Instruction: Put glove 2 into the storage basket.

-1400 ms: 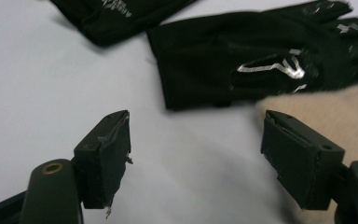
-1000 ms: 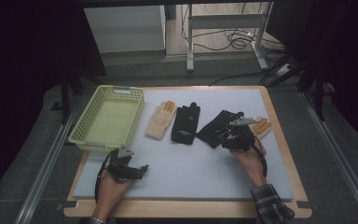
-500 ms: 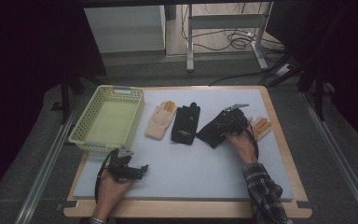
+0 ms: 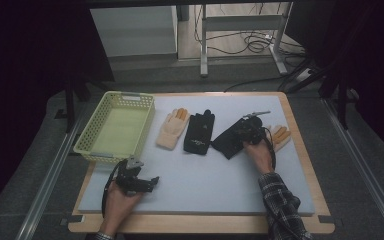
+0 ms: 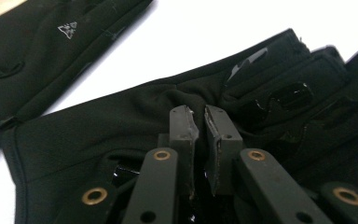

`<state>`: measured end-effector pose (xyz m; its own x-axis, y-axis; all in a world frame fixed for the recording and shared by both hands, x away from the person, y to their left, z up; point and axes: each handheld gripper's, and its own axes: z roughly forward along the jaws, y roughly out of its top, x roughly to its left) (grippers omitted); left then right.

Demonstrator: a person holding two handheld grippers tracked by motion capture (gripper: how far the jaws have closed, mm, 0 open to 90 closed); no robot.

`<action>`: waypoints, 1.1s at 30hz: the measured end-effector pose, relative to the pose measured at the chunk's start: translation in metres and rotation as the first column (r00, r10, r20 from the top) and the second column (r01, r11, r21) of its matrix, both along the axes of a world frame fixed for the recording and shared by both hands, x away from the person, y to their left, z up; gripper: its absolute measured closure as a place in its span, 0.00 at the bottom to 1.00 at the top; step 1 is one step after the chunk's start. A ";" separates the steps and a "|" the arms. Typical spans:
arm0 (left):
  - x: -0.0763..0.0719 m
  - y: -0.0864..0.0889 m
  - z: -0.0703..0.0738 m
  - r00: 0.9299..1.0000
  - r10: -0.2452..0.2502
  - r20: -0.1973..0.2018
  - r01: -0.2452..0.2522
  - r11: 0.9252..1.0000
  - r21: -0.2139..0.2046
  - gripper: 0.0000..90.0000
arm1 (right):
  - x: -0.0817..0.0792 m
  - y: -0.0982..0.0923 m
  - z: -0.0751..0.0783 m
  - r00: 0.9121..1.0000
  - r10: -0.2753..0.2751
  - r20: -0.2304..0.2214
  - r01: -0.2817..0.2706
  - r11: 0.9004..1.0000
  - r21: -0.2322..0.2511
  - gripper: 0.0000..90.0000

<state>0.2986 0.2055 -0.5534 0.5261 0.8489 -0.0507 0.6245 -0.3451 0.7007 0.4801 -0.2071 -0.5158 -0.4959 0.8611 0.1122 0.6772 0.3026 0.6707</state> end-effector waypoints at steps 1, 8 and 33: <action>0.000 0.000 0.000 1.000 -0.003 -0.002 0.004 1.000 0.005 0.06 | 0.000 0.000 0.001 1.000 0.007 0.002 -0.007 1.000 -0.003 0.91; 0.000 0.000 0.000 1.000 -0.003 -0.002 0.003 1.000 0.004 0.05 | -0.011 0.001 0.024 0.994 0.079 0.077 -0.077 0.997 -0.018 0.91; 0.000 0.000 0.000 1.000 0.001 0.000 -0.001 1.000 0.000 0.05 | -0.141 0.067 0.048 0.799 0.597 0.067 -0.599 0.801 -0.002 0.90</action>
<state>0.2985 0.2055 -0.5535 0.5252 0.8495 -0.0504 0.6248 -0.3448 0.7005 0.3393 -0.1397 -0.4681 -0.9179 0.3893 0.0766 0.3230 0.6212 0.7140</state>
